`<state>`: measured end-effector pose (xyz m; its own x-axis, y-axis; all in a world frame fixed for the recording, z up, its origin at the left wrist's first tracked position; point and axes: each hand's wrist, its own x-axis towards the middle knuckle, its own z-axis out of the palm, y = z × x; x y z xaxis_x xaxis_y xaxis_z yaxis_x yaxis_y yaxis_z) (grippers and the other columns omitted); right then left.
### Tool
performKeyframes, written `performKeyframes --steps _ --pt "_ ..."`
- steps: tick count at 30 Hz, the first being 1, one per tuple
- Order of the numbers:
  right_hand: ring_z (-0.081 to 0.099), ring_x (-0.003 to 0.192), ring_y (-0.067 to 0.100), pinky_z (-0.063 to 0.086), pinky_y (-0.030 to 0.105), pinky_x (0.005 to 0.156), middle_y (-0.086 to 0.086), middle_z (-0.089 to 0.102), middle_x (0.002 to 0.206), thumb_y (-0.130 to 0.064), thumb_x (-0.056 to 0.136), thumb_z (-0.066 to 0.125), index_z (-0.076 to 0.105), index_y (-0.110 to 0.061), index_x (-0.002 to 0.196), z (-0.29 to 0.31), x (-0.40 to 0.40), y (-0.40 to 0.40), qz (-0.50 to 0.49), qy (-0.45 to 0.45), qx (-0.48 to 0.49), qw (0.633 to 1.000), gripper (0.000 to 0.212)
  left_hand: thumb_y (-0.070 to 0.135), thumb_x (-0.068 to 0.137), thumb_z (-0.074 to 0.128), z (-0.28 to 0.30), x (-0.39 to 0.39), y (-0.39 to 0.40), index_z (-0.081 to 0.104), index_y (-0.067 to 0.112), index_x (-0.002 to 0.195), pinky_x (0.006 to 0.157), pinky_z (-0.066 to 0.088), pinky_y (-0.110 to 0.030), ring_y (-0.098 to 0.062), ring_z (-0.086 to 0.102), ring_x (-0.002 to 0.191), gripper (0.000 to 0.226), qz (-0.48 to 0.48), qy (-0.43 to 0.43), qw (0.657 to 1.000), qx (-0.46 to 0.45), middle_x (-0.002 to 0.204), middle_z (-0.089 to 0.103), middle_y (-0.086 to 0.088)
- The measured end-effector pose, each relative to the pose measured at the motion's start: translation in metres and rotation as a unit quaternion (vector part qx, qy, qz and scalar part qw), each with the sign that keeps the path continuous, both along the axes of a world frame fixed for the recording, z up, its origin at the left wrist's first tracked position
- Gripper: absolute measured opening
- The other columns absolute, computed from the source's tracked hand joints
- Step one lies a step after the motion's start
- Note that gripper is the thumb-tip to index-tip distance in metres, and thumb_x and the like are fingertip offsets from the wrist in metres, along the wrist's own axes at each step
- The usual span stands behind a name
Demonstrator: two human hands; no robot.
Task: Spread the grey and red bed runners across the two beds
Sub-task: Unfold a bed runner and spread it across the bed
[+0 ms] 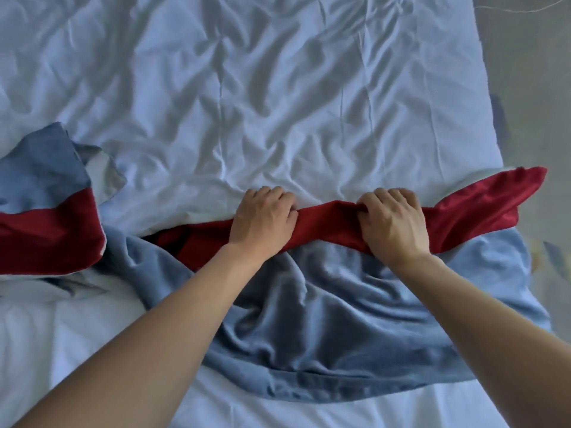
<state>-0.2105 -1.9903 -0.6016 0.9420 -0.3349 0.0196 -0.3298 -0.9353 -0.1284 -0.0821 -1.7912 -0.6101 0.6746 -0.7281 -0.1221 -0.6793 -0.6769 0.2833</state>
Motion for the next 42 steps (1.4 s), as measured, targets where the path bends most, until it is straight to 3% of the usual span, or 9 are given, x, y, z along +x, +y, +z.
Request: performKeyframes --steps 5,10,13,18,20,27,33,39,42 --pt "0.062 0.082 0.033 0.037 0.042 0.095 0.008 0.066 0.084 -0.012 0.09 0.06 0.068 -0.008 0.092 0.001 0.029 -0.018 -0.032 0.016 0.021 0.999 0.008 0.056 0.091 0.047 0.01 0.018 -0.009 0.064 0.023 0.091 0.08 0.044 -0.033 -0.015 0.057 0.08 0.037 0.01 0.019 1.0 0.005 0.085 0.064 0.009" --pt "0.063 0.082 0.025 0.04 0.041 0.098 0.0 0.07 0.083 -0.036 0.095 0.056 0.07 -0.015 0.094 0.006 0.036 -0.014 -0.018 -0.009 0.087 0.996 0.026 0.034 0.093 0.057 0.004 0.03 -0.016 0.064 0.02 0.086 0.078 0.045 -0.033 -0.016 0.058 0.078 0.017 0.016 0.019 1.0 0.003 0.083 0.062 0.008" --pt "0.058 0.066 0.023 0.039 0.036 0.093 -0.003 0.064 0.067 -0.027 0.097 0.044 0.067 -0.017 0.076 0.005 0.044 -0.015 -0.033 -0.028 0.123 0.991 0.033 0.031 0.091 0.062 0.0 0.028 -0.019 0.066 0.02 0.083 0.078 0.045 -0.032 -0.016 0.058 0.076 0.014 0.009 0.032 0.999 -0.01 0.079 0.063 0.007" --pt "0.063 0.09 0.024 0.036 0.039 0.104 -0.001 0.07 0.091 -0.021 0.088 0.06 0.073 -0.018 0.099 0.002 0.042 -0.016 0.05 0.077 0.117 0.989 0.018 0.029 0.088 0.068 -0.003 0.022 -0.016 0.069 0.019 0.08 0.078 0.044 -0.031 -0.016 0.059 0.078 0.013 -0.007 0.023 1.0 -0.012 0.078 0.066 0.007" --pt "0.063 0.092 0.025 0.036 0.039 0.104 -0.001 0.07 0.09 -0.017 0.085 0.061 0.072 -0.018 0.098 0.003 0.039 -0.014 0.062 0.091 0.125 0.986 0.017 0.026 0.089 0.067 -0.002 0.02 -0.016 0.068 0.016 0.078 0.077 0.044 -0.033 -0.018 0.059 0.077 0.015 -0.019 0.012 1.0 -0.01 0.077 0.066 0.005" --pt "0.06 0.079 0.025 0.037 0.038 0.093 0.0 0.066 0.082 -0.013 0.086 0.06 0.066 -0.015 0.087 0.009 0.068 -0.02 -0.047 0.001 0.104 0.993 0.007 0.016 0.093 0.061 0.01 0.055 -0.037 0.063 0.011 0.076 0.068 0.042 -0.035 -0.022 0.056 0.07 0.018 0.032 -0.056 0.997 -0.046 0.073 0.062 -0.001" --pt "0.06 0.087 0.025 0.036 0.038 0.098 0.001 0.068 0.09 -0.018 0.087 0.057 0.068 -0.015 0.095 0.003 0.083 -0.016 -0.033 0.045 0.099 0.993 0.014 0.034 0.094 0.059 0.006 0.061 -0.03 0.063 0.018 0.083 0.077 0.04 -0.033 -0.018 0.057 0.077 0.021 0.019 -0.011 1.0 0.001 0.081 0.063 0.006" --pt "0.06 0.089 0.027 0.034 0.039 0.098 0.004 0.069 0.092 -0.011 0.086 0.055 0.069 -0.014 0.095 -0.004 0.098 -0.018 -0.069 0.064 0.071 0.993 0.017 0.031 0.094 0.058 0.002 0.072 -0.016 0.065 0.018 0.084 0.077 0.036 -0.032 -0.019 0.059 0.079 0.018 0.023 -0.037 0.999 0.016 0.081 0.064 0.004" --pt "0.06 0.092 0.03 0.035 0.042 0.101 0.007 0.068 0.097 -0.005 0.078 0.054 0.069 -0.012 0.103 0.0 0.109 0.013 -0.021 0.054 0.07 0.996 0.03 0.031 0.091 0.063 0.005 0.075 -0.001 0.065 0.018 0.086 0.076 0.037 -0.033 -0.02 0.059 0.08 0.015 0.03 -0.031 0.999 -0.013 0.082 0.065 0.004"
